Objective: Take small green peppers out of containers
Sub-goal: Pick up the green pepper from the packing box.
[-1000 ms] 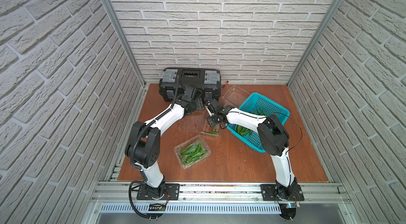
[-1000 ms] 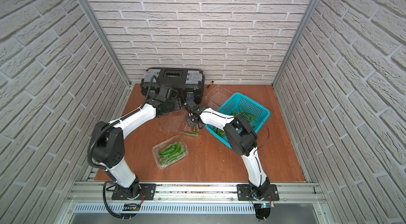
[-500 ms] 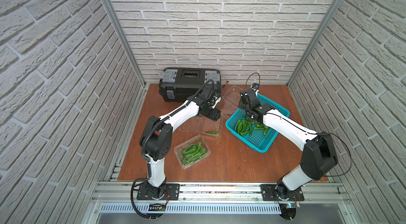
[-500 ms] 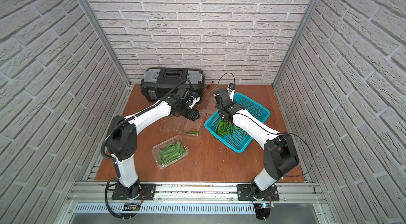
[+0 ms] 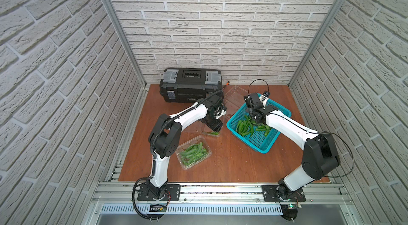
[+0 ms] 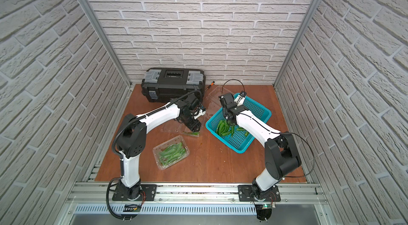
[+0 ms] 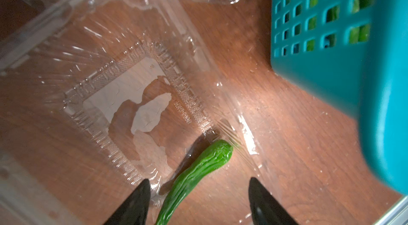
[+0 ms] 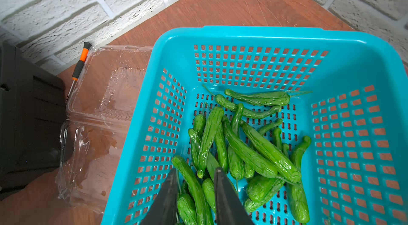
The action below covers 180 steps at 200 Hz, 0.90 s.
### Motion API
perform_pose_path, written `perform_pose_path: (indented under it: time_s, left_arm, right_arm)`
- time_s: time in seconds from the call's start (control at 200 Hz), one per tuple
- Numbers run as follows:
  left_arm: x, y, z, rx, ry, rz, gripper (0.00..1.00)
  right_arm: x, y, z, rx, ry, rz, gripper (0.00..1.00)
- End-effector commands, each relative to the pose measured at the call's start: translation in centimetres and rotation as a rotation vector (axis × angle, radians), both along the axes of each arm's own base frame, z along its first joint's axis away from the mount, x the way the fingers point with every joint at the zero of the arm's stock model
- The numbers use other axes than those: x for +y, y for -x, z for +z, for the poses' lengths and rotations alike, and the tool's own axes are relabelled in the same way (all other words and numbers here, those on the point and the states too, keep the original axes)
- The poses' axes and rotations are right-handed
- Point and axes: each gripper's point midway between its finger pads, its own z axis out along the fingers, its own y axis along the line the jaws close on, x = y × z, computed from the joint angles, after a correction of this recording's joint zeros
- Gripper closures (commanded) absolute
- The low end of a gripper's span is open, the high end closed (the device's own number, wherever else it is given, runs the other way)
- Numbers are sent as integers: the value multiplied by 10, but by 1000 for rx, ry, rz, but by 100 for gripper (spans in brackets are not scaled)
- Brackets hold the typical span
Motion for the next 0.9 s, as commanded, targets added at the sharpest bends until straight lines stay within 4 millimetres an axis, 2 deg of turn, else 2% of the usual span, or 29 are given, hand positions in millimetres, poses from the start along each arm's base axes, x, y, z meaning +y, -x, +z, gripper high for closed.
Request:
perform_pose_path:
  time_s: [0.0, 0.41, 0.62, 0.81, 0.895]
  left_arm:
    - [8, 11, -16, 48, -56, -19, 31]
    - [20, 19, -40, 102, -183, -54, 33]
    - [22, 3, -49, 70, -239, -32, 39]
    - [14, -11, -50, 49, -239, -27, 54]
    - [10, -14, -49, 51, -230, -25, 66]
  right_arm:
    - [2, -3, -5, -4, -24, -7, 70]
    - [2, -2, -13, 3, -55, -12, 70]
    - [6, -7, -11, -1, -73, 9, 70]
    - [5, -8, -7, -8, -67, 19, 70]
    - [6, -9, -5, -9, -65, 25, 70]
